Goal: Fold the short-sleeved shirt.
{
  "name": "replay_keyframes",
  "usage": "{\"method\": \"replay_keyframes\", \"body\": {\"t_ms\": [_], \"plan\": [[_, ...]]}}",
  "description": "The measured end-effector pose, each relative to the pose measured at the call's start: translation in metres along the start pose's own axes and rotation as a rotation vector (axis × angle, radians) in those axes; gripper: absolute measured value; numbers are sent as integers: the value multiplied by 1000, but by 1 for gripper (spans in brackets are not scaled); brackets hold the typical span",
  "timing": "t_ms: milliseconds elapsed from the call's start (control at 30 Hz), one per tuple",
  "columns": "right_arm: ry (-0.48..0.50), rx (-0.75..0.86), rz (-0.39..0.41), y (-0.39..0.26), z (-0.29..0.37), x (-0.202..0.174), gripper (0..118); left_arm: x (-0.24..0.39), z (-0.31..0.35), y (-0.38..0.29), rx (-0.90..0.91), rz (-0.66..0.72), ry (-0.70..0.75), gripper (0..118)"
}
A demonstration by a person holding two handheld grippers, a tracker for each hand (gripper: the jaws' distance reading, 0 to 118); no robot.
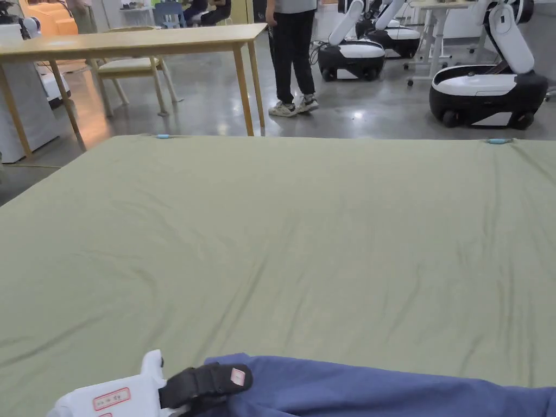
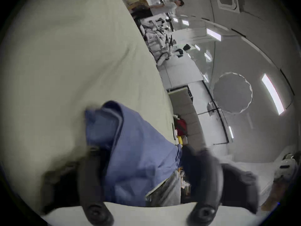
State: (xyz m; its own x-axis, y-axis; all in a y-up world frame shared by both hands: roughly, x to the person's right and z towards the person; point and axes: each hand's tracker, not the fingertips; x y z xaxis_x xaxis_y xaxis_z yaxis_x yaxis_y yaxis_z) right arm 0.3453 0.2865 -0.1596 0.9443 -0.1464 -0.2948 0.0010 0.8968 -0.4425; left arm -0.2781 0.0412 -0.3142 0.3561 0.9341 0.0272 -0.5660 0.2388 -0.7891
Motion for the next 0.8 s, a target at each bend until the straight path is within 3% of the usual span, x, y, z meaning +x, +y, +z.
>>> {"method": "replay_keyframes", "body": {"t_ms": [67,100,167,267,467,600,667,800], "plan": [[-2,-6,1,-1,1,1,0,-2,-18,-7,-52,-19,157,13],[-9,-8,4,-2,2,2,0,-2,-21,-10,-41,-69,197,12],[-30,-13,5,-2,4,3,0,7,-12,-9,-15,-64,117,11],[-44,-19,-7,-3,8,7,0,21,0,-7,31,-190,207,10],[-59,-17,-22,-2,4,6,0,31,53,13,185,-211,256,9],[-41,-17,-9,-1,4,4,0,19,123,37,365,-120,351,9],[-37,-17,-2,0,3,3,0,22,145,40,365,-74,348,9],[-23,-10,4,1,0,2,0,56,140,24,337,-143,328,9]]}}
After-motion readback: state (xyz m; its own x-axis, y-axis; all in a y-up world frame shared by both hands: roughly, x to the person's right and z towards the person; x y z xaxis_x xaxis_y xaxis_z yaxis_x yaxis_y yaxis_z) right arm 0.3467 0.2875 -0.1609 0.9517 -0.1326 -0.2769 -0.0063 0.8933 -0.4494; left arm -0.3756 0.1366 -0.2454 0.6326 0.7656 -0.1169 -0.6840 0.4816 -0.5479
